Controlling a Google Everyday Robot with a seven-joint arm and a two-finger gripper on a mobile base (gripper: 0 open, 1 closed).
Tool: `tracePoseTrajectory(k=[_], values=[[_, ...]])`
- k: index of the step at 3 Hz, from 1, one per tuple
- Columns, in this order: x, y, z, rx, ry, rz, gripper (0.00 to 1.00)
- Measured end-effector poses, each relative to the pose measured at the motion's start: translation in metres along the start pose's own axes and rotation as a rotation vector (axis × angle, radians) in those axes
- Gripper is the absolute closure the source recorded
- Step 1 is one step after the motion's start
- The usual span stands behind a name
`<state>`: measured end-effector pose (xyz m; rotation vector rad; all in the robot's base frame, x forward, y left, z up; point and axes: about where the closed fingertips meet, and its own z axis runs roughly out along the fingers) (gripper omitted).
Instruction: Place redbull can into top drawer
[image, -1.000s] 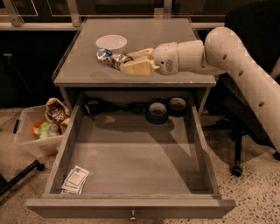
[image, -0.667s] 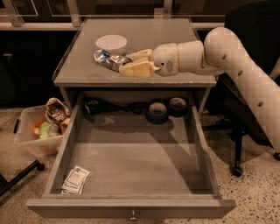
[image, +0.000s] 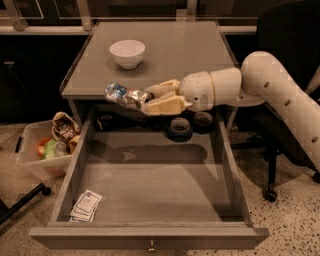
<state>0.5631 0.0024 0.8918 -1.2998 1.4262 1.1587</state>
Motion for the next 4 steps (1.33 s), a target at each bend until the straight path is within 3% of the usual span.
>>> tracePoseTrajectory(k=[2, 3, 4], values=[[0.096, 0.03, 0.043, -0.054, 0.174, 0.132, 1.0], [0.142, 0.034, 0.076, -0.042, 0.251, 0.182, 1.0], [0.183, 0.032, 0.102, 0.003, 0.308, 0.217, 1.0]])
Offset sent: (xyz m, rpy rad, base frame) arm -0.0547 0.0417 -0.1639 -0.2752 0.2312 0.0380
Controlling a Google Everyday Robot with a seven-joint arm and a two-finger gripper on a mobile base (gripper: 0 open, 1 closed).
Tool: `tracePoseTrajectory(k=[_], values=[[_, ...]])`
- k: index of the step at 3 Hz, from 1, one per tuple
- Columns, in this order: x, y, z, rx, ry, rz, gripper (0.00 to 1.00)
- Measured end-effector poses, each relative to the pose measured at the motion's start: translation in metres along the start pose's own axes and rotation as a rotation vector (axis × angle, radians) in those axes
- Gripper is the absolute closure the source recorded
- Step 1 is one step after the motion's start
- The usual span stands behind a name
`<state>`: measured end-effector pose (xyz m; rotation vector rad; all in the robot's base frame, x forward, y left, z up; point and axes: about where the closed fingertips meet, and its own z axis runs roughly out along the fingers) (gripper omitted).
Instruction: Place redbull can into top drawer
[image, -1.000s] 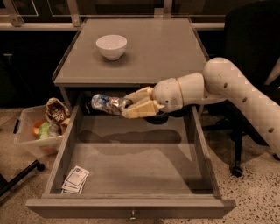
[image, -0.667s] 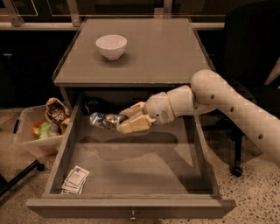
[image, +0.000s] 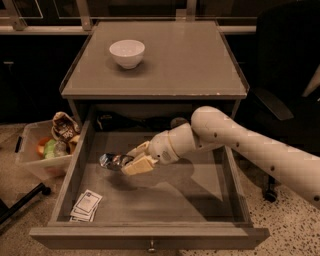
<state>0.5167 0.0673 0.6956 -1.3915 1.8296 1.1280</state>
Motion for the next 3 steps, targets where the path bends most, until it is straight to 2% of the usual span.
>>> tracePoseTrajectory(k=[1, 2, 3], values=[[0.022, -0.011, 0.03, 0.037, 0.063, 0.024, 1.0], [0.037, -0.019, 0.047, 0.066, 0.106, 0.039, 0.81], [0.046, -0.023, 0.055, 0.089, 0.147, 0.048, 0.58]])
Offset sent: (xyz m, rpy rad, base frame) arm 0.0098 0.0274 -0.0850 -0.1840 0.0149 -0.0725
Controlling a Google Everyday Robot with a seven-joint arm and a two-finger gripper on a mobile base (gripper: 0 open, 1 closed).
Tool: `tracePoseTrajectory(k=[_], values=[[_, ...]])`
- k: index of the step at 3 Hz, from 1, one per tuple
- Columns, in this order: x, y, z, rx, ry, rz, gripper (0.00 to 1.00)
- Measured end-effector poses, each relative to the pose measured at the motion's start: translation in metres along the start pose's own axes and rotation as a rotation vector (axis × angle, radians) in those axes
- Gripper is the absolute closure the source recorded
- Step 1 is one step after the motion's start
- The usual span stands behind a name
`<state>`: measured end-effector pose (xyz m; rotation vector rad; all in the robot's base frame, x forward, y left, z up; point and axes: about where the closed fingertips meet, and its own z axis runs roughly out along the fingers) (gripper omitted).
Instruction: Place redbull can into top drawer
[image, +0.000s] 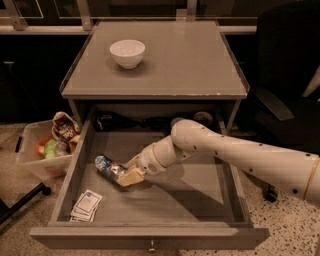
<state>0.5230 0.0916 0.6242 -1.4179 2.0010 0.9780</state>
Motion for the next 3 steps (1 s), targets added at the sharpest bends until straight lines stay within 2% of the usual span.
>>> tracePoseTrajectory(k=[1, 2, 3], values=[[0.0032, -0.0024, 0.0042, 0.016, 0.042, -0.005, 0.35], [0.003, -0.0027, 0.0044, 0.016, 0.042, -0.005, 0.11], [0.003, -0.0027, 0.0044, 0.016, 0.042, -0.005, 0.0]])
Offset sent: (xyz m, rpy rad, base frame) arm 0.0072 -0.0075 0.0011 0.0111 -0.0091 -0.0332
